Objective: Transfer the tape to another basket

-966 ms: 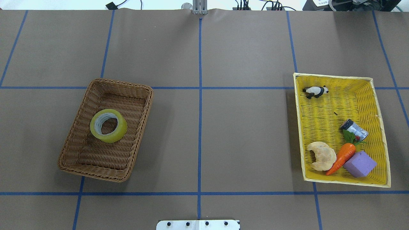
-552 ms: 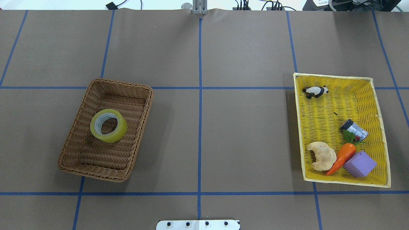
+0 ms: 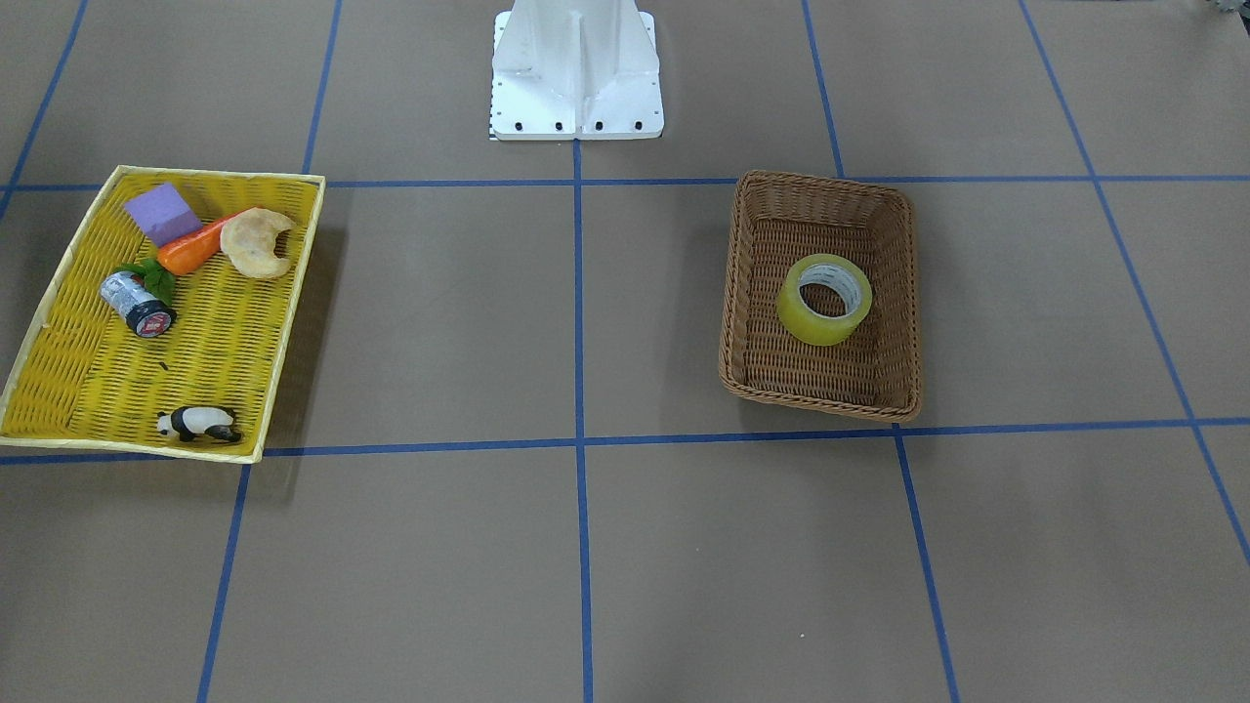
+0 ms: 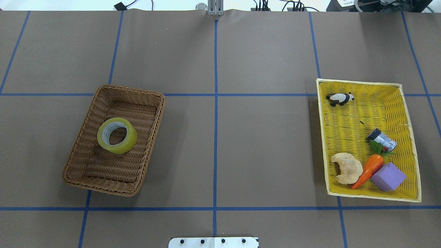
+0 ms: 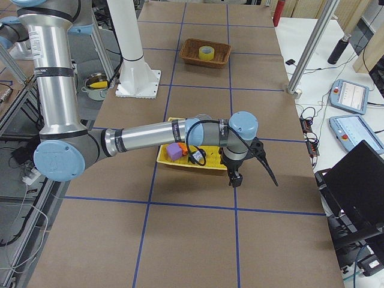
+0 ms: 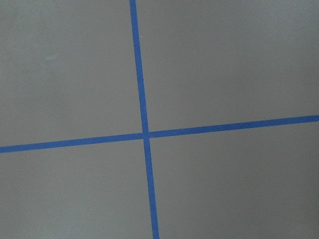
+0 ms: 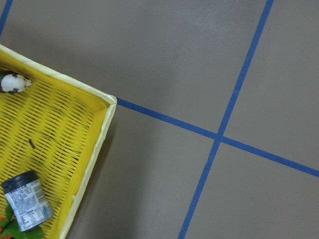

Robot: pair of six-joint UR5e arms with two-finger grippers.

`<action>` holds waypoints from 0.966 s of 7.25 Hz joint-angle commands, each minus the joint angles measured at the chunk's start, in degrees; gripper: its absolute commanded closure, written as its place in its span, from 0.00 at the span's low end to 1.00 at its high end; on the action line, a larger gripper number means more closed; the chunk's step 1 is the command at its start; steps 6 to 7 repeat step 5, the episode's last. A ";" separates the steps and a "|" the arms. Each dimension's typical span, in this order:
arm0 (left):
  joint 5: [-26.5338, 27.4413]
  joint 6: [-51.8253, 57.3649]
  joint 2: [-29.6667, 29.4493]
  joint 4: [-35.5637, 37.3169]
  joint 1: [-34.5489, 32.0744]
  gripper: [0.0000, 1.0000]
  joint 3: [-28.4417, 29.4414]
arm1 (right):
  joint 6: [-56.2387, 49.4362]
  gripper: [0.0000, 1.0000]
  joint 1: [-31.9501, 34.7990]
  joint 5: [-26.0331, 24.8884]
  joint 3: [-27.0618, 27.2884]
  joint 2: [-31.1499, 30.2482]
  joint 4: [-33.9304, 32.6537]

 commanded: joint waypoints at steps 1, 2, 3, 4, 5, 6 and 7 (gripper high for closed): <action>-0.12 -0.03 0.00 0.00 -0.10 0.02 -0.63 | 0.00 0.00 -0.09 -0.07 -0.34 0.33 0.00; -0.21 -0.03 0.09 0.00 -0.19 0.02 -0.99 | -0.08 0.00 -0.09 -0.07 -2.00 0.33 0.00; -0.12 0.14 0.09 0.26 -0.02 0.02 0.05 | -0.87 0.00 0.00 0.11 -2.02 0.25 0.00; -1.08 0.06 0.61 -0.52 -0.19 0.02 -0.89 | -0.09 0.00 -0.09 -0.07 -2.10 0.42 0.00; -2.66 -0.03 2.36 -0.01 -0.19 0.02 -2.55 | -0.61 0.00 0.00 0.72 -1.32 0.59 0.09; -2.66 -0.03 2.36 -0.01 -0.19 0.02 -2.55 | -0.61 0.00 0.00 0.72 -1.32 0.59 0.09; -2.66 -0.03 2.36 -0.01 -0.19 0.02 -2.55 | -0.61 0.00 0.00 0.72 -1.32 0.59 0.09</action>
